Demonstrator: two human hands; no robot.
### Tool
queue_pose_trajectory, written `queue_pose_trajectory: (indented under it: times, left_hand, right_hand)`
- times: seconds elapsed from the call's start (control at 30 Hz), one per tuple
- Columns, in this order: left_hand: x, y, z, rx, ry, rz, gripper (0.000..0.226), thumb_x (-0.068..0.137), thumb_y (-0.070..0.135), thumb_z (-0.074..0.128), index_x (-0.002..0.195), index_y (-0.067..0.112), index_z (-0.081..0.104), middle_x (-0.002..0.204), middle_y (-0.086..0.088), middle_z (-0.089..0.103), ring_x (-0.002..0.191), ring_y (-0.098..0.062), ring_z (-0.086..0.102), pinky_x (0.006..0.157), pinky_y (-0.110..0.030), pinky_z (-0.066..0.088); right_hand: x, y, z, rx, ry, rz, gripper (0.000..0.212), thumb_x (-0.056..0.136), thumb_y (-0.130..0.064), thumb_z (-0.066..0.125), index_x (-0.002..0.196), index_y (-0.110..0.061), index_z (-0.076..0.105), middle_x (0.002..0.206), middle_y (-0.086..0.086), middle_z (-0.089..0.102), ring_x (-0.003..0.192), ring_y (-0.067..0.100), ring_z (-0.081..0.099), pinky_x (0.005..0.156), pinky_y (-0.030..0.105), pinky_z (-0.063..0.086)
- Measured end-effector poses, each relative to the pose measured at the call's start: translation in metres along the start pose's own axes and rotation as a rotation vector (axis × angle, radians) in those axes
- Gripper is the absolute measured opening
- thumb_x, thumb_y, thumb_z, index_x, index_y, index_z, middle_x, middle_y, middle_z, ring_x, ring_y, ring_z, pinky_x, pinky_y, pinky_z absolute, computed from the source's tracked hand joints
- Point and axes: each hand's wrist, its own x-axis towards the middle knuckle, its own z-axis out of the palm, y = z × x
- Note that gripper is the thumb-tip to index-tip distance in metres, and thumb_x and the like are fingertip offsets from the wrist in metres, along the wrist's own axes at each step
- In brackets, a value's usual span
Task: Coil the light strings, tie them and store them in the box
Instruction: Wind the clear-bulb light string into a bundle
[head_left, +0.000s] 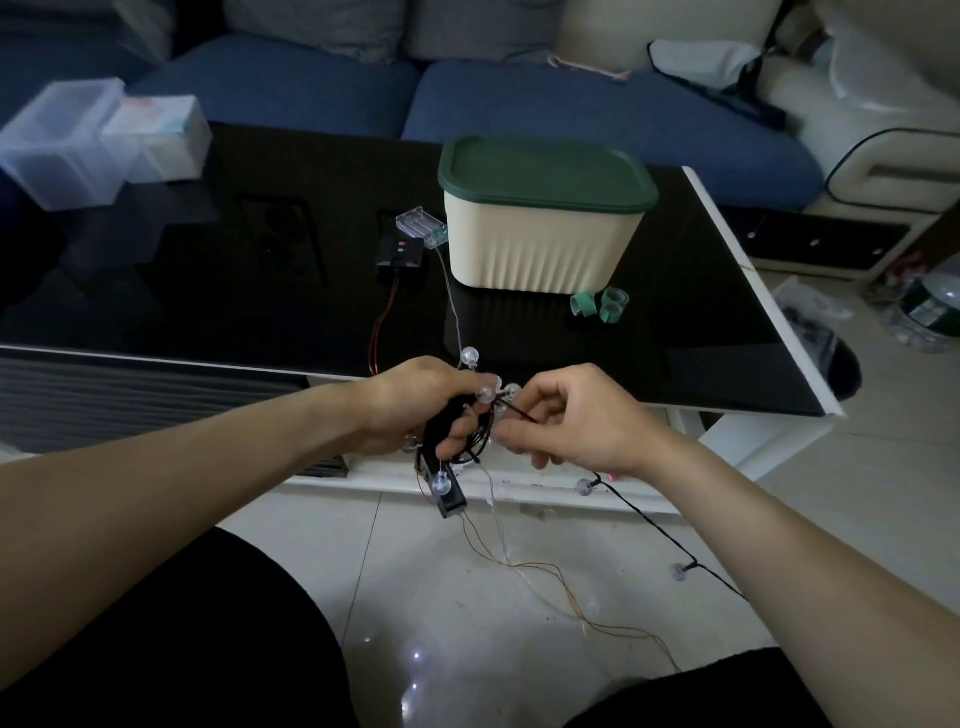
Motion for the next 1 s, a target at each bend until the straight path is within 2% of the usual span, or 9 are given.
queue_pose_trajectory:
  times: [0.17,0.3,0.43,0.5,0.6,0.67,0.8,0.93,1.0]
  left_hand:
    - [0.003,0.000,0.005,-0.086,-0.050,-0.007,0.034,0.102,0.030,0.045,0.078,0.007,0.050,0.060,-0.013,0.059,0.052,-0.026,0.058,0.054,-0.029,0.049]
    - [0.006,0.000,0.006,-0.127,-0.067,-0.040,0.036,0.103,0.032,0.041,0.076,0.009,0.047,0.060,-0.013,0.060,0.052,-0.026,0.062,0.054,-0.029,0.047]
    - [0.006,0.003,0.003,-0.144,-0.065,-0.061,0.033,0.099,0.029,0.046,0.074,0.009,0.048,0.054,-0.009,0.052,0.044,-0.022,0.044,0.047,-0.026,0.040]
    - [0.004,0.004,0.000,-0.117,-0.095,-0.058,0.027,0.095,0.025,0.050,0.073,0.009,0.050,0.051,-0.006,0.043,0.040,-0.018,0.035,0.041,-0.022,0.033]
    - [0.002,0.003,-0.001,-0.086,-0.119,-0.040,0.027,0.089,0.020,0.052,0.062,0.015,0.051,0.050,-0.002,0.034,0.040,-0.015,0.029,0.044,-0.025,0.020]
    - [0.003,0.002,0.000,-0.141,-0.066,-0.038,0.035,0.093,0.018,0.045,0.057,0.018,0.048,0.052,0.000,0.031,0.043,-0.014,0.028,0.044,-0.026,0.021]
    - [0.005,0.007,0.000,-0.254,0.085,0.014,0.031,0.096,0.019,0.039,0.065,0.017,0.043,0.055,-0.001,0.032,0.043,-0.015,0.032,0.041,-0.022,0.033]
    - [0.010,0.011,-0.003,-0.429,0.247,0.085,0.037,0.101,0.027,0.038,0.065,0.018,0.043,0.055,0.001,0.033,0.044,-0.015,0.032,0.043,-0.024,0.031]
    - [0.010,0.015,-0.008,-0.503,0.324,0.143,0.037,0.102,0.027,0.038,0.065,0.019,0.043,0.056,0.001,0.033,0.045,-0.015,0.033,0.044,-0.023,0.031]
  right_hand:
    - [0.004,0.003,0.006,0.033,0.070,0.003,0.009,0.080,-0.011,0.081,0.079,-0.012,0.072,0.067,0.003,0.073,0.056,0.017,0.069,0.053,0.025,0.050]
    - [0.007,0.002,0.010,-0.032,0.172,-0.007,0.015,0.078,-0.007,0.078,0.072,-0.018,0.069,0.062,0.003,0.071,0.053,0.012,0.068,0.052,0.024,0.052]
    - [0.011,0.001,0.012,-0.145,0.262,-0.081,0.019,0.078,-0.014,0.083,0.071,-0.025,0.069,0.058,-0.007,0.067,0.051,-0.002,0.061,0.051,0.011,0.044]
    - [0.011,0.001,0.010,-0.145,0.258,-0.080,0.020,0.074,-0.024,0.090,0.072,-0.026,0.070,0.060,-0.009,0.068,0.054,-0.003,0.063,0.051,0.010,0.044]
    - [0.007,0.003,0.003,-0.110,0.229,-0.049,0.026,0.070,-0.032,0.093,0.071,-0.019,0.070,0.057,-0.005,0.068,0.049,0.001,0.059,0.048,0.013,0.044]
    - [0.006,0.005,-0.003,-0.063,0.210,-0.021,0.029,0.071,-0.034,0.090,0.070,-0.014,0.070,0.053,-0.002,0.065,0.045,0.002,0.054,0.046,0.015,0.041]
    - [0.003,0.009,-0.017,-0.033,0.134,-0.013,0.033,0.078,-0.043,0.080,0.075,-0.010,0.073,0.055,0.001,0.063,0.047,0.006,0.050,0.048,0.017,0.039]
    - [-0.003,0.014,-0.030,0.053,0.097,-0.013,0.025,0.094,-0.030,0.067,0.087,-0.008,0.075,0.063,0.005,0.063,0.058,0.013,0.055,0.058,0.023,0.047]
    - [-0.003,0.014,-0.034,0.106,0.060,0.003,0.017,0.097,-0.023,0.064,0.095,-0.010,0.075,0.073,0.013,0.066,0.068,0.018,0.058,0.066,0.028,0.050]
